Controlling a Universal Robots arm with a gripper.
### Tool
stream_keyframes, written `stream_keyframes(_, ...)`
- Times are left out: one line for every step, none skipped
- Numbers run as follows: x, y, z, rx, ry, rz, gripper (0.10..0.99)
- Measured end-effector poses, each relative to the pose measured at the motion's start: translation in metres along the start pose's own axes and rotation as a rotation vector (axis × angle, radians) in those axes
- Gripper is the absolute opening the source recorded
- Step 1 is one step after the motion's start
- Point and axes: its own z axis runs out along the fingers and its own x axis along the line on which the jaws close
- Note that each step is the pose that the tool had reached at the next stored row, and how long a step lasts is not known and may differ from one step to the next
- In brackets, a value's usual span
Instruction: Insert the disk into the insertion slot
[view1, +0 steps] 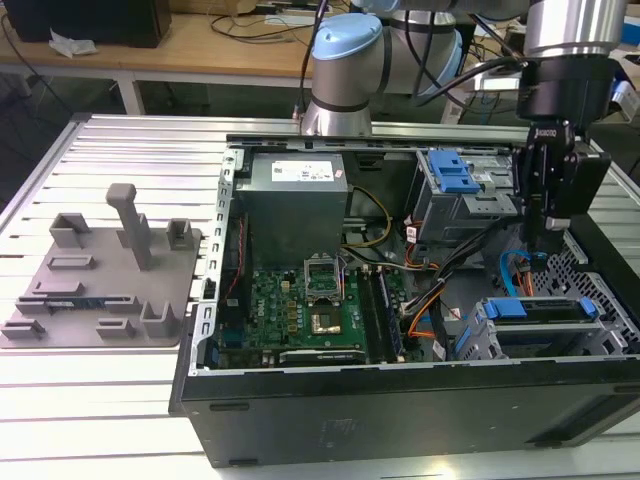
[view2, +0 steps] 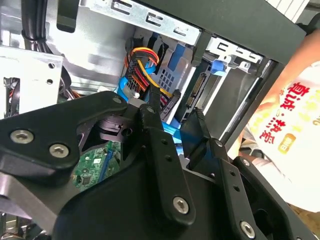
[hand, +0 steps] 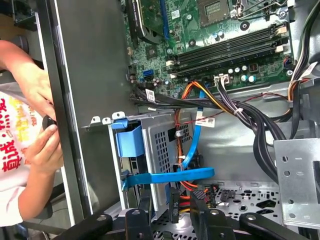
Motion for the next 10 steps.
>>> stream_keyframes(-0.0015, 0.0002, -0.0006, 0.001, 0.0041, 0.0, 0.439)
stream_keyframes(-0.003, 0.0004, -0.0012, 0.001, 0.0081, 0.0, 0.439)
stream_keyframes(-0.0044, 0.0005, -0.0018, 0.002, 0.0114, 0.0, 0.439)
stream_keyframes(-0.0055, 0.0007, -0.0019, 0.002, 0.0138, 0.0, 0.439)
stream_keyframes(-0.0069, 0.0009, -0.0014, 0.002, 0.016, -0.001, 0.427)
stream_keyframes(-0.0076, 0.001, -0.0006, 0.003, 0.0164, -0.002, 0.349)
stream_keyframes(-0.0077, 0.001, -0.0005, 0.004, 0.0164, -0.004, 0.349)
stream_keyframes(-0.0078, 0.0011, -0.0004, 0.006, 0.016, -0.006, 0.349)
stream_keyframes(-0.0081, 0.0011, -0.0003, 0.009, 0.0152, -0.011, 0.349)
stream_keyframes(-0.0083, 0.0011, -0.0002, 0.013, 0.0143, -0.017, 0.349)
